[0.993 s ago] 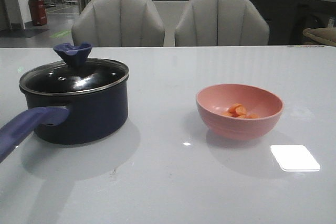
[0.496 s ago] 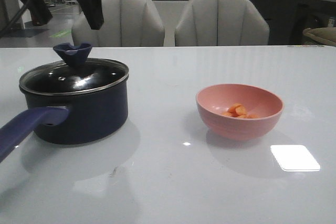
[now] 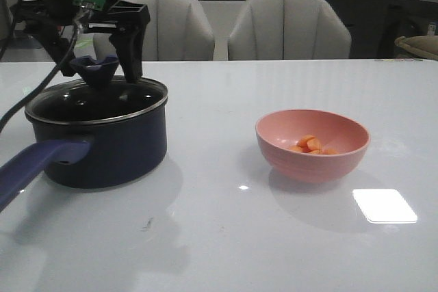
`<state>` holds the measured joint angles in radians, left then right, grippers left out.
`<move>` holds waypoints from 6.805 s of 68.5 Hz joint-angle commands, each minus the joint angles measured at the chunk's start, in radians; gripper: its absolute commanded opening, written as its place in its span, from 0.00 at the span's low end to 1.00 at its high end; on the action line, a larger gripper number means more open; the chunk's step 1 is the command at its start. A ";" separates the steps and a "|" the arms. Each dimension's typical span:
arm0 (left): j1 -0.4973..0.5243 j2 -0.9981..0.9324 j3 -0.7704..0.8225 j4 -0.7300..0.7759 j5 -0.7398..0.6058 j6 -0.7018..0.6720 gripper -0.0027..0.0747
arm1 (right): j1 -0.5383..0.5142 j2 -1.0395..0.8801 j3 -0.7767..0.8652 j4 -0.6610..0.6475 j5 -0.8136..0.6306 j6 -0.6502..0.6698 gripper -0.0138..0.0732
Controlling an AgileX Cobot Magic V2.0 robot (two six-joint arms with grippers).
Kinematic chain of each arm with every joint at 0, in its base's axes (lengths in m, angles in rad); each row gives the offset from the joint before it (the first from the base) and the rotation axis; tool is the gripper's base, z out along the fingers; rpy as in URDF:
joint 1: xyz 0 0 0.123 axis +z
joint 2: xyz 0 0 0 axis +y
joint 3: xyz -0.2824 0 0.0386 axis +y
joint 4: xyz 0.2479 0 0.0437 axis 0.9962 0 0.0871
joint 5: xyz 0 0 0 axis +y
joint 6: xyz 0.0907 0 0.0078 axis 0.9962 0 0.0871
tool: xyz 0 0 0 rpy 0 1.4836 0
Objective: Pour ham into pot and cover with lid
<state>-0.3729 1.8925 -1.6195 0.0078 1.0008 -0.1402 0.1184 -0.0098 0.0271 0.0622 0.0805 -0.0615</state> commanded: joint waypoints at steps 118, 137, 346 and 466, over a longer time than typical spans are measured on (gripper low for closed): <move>0.504 -0.258 0.506 -0.092 -0.308 0.183 0.33 | -0.003 -0.020 -0.005 -0.012 -0.088 0.000 0.33; 0.504 -0.164 0.506 -0.094 -0.350 0.232 0.54 | -0.003 -0.020 -0.005 -0.012 -0.088 0.000 0.33; 0.085 -1.894 1.275 -0.172 -0.631 0.234 0.86 | 0.001 0.622 -0.443 0.039 0.132 0.011 0.60; 0.085 -1.894 1.275 -0.172 -0.631 0.234 0.86 | 0.203 1.741 -1.408 0.331 0.457 -0.167 0.31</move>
<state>-0.2807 -0.0053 -0.3201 -0.1514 0.4501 0.0959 0.2524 1.7906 -1.2791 0.3615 0.5327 -0.1292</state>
